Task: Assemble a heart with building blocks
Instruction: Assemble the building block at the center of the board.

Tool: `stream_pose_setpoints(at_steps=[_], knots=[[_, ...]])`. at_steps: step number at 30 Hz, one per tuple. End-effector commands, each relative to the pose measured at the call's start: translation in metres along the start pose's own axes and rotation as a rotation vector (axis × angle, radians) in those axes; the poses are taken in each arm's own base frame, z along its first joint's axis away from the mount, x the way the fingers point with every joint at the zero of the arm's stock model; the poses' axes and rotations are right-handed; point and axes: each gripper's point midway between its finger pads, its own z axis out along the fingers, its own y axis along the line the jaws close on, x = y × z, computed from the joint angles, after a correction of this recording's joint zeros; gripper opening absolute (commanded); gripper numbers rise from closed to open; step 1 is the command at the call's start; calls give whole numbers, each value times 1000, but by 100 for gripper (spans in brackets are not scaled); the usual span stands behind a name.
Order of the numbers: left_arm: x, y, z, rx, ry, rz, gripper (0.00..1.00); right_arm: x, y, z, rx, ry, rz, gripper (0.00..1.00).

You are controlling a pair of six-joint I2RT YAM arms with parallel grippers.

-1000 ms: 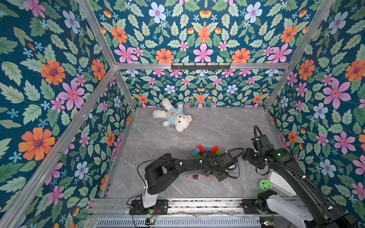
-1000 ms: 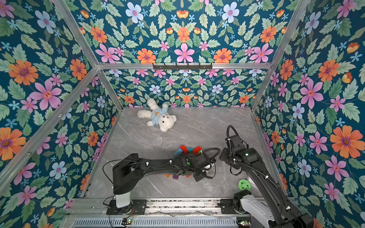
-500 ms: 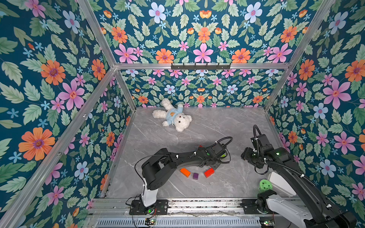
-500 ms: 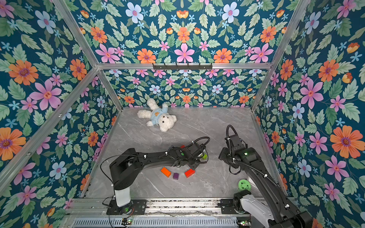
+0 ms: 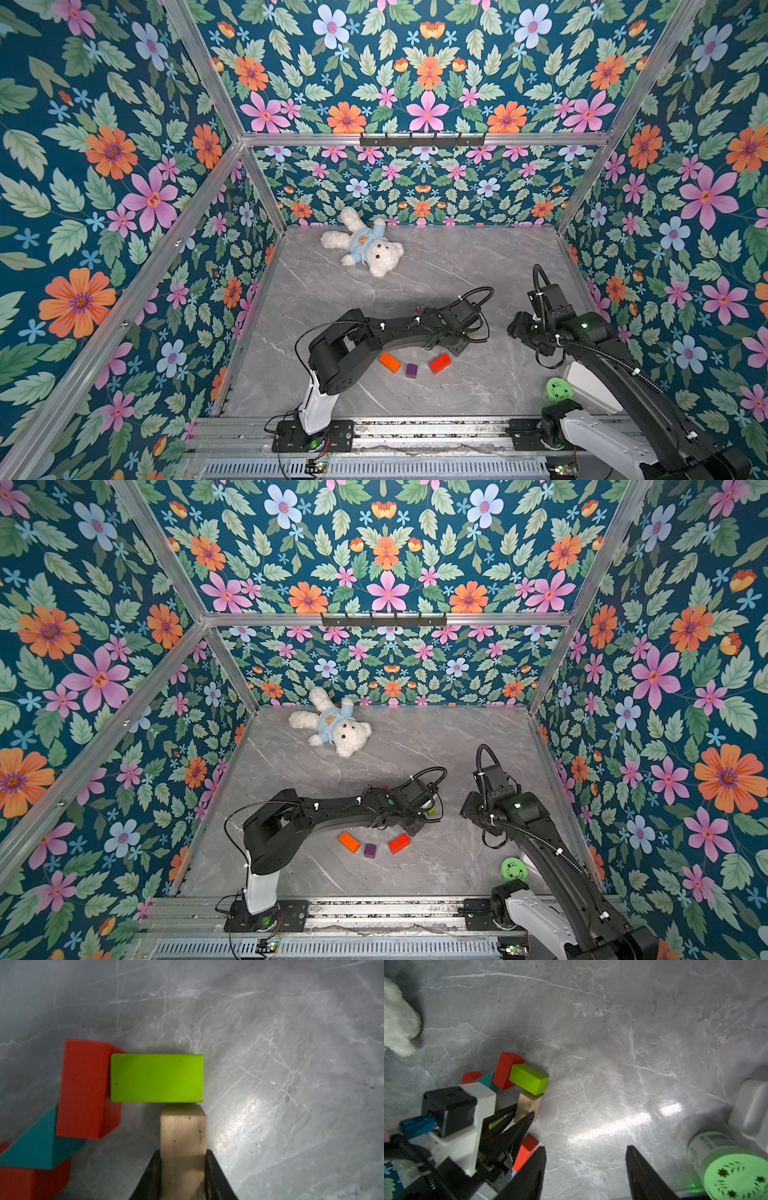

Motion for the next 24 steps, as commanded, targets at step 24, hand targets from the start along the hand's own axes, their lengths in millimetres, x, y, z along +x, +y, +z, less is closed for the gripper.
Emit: stream_pose_setpoints(at_steps=[24], knots=[[-21,-1,-28,14,-82,-50,57,2,-3,-2,-3,-7,3,64]])
